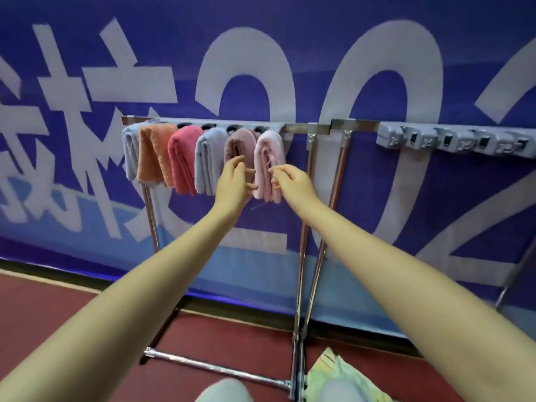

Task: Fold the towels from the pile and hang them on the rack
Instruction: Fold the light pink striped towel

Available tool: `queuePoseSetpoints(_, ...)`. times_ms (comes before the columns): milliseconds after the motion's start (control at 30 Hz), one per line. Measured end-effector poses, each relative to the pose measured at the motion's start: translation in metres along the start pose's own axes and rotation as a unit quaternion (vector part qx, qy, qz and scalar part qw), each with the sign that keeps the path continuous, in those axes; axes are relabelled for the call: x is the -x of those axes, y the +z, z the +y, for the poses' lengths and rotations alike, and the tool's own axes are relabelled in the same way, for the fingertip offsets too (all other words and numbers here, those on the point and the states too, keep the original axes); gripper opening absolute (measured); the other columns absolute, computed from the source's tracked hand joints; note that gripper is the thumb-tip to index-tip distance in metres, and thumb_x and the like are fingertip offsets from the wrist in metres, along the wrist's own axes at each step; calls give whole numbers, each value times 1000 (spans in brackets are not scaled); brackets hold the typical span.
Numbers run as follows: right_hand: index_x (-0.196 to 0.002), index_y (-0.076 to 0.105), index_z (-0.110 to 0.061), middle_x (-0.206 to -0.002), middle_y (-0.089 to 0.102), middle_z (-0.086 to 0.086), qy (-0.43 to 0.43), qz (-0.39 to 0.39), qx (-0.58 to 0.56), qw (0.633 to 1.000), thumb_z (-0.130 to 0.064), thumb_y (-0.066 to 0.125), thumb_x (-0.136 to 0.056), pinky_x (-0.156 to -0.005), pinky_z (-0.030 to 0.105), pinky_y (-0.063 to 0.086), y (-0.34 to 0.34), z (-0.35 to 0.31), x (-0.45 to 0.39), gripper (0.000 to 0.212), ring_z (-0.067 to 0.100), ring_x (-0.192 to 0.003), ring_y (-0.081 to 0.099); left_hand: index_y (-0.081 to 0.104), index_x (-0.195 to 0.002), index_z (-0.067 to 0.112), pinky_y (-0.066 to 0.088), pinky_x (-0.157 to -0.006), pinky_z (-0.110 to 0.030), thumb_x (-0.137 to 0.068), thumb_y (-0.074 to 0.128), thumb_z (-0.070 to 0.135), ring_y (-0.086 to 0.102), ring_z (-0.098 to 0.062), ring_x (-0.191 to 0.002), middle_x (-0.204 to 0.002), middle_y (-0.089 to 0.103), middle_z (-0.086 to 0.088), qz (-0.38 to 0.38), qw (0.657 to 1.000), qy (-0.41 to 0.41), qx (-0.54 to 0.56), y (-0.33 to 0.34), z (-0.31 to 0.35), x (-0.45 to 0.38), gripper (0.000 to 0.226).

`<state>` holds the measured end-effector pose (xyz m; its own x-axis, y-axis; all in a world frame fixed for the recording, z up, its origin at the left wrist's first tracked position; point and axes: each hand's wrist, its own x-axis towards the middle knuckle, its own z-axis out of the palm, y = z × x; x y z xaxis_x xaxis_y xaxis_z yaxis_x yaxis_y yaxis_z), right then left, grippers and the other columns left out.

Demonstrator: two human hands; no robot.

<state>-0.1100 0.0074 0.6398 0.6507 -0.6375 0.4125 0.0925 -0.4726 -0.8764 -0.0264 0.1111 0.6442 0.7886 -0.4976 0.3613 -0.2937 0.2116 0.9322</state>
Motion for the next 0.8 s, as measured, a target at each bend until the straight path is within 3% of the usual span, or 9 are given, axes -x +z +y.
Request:
queuePoseSetpoints(233, -93, 63, -10, -67, 53, -2, 203, 10, -17, 979, -8, 45, -95, -49, 14, 36, 23, 132, 121, 18, 10, -59, 46, 49, -110, 16, 40, -57, -25, -101, 37, 13, 53, -12, -64, -84, 57, 0, 0, 989, -125, -85, -15, -134, 76, 15)
queuePoseSetpoints(333, -84, 63, -16, -65, 55, -3, 275, -10, 12, 961, -10, 47, -94, -52, 21, 35, 36, 194, 170, 20, 11, -58, 49, 53, -116, 16, 46, -66, -30, -96, 47, 17, 58, -22, -72, -88, 62, -5, -55, 967, -173, -178, -33, -215, 121, 21)
queuePoseSetpoints(400, -85, 64, -15, -63, 55, -4, 329, -28, 20, 944, -12, 48, -92, -52, 23, 36, 43, 228, 199, 18, 11, -56, 49, 55, -121, 12, 50, -81, -39, -94, 52, 17, 64, -29, -89, -101, 66, -16, -94, 938, -220, -250, -48, -267, 152, 28)
queuePoseSetpoints(467, -81, 64, -16, -61, 55, -4, 369, -54, 31, 927, -13, 50, -91, -54, 24, 38, 51, 263, 225, 18, 11, -55, 49, 54, -127, 5, 48, -89, -39, -95, 52, 9, 63, -35, -102, -114, 65, -19, -119, 912, -258, -295, -62, -307, 176, 32)
queuePoseSetpoints(600, -66, 63, -23, -58, 57, -4, 462, -100, 66, 879, -15, 54, -85, -56, 27, 38, 67, 340, 275, 23, 15, -56, 51, 59, -123, 1, 44, -90, -34, -94, 50, 5, 61, -33, -107, -116, 66, -19, -151, 877, -301, -342, -79, -368, 206, 30)
queuePoseSetpoints(700, -62, 61, -27, -66, 59, -6, 508, -160, 108, 840, -13, 52, -84, -61, 28, 40, 83, 393, 315, 28, 20, -72, 56, 64, -118, 2, 44, -92, -33, -93, 48, 4, 62, -31, -109, -117, 67, -16, -190, 850, -334, -361, -90, -418, 232, 29)
queuePoseSetpoints(800, -62, 60, -21, -79, 68, 15, 546, -197, 123, 805, -15, 50, -83, -67, 37, 46, 107, 439, 342, 24, 32, -79, 62, 66, -113, 6, 47, -85, -32, -93, 48, 3, 63, -30, -101, -112, 68, -14, -189, 834, -385, -347, -98, -466, 259, 27)
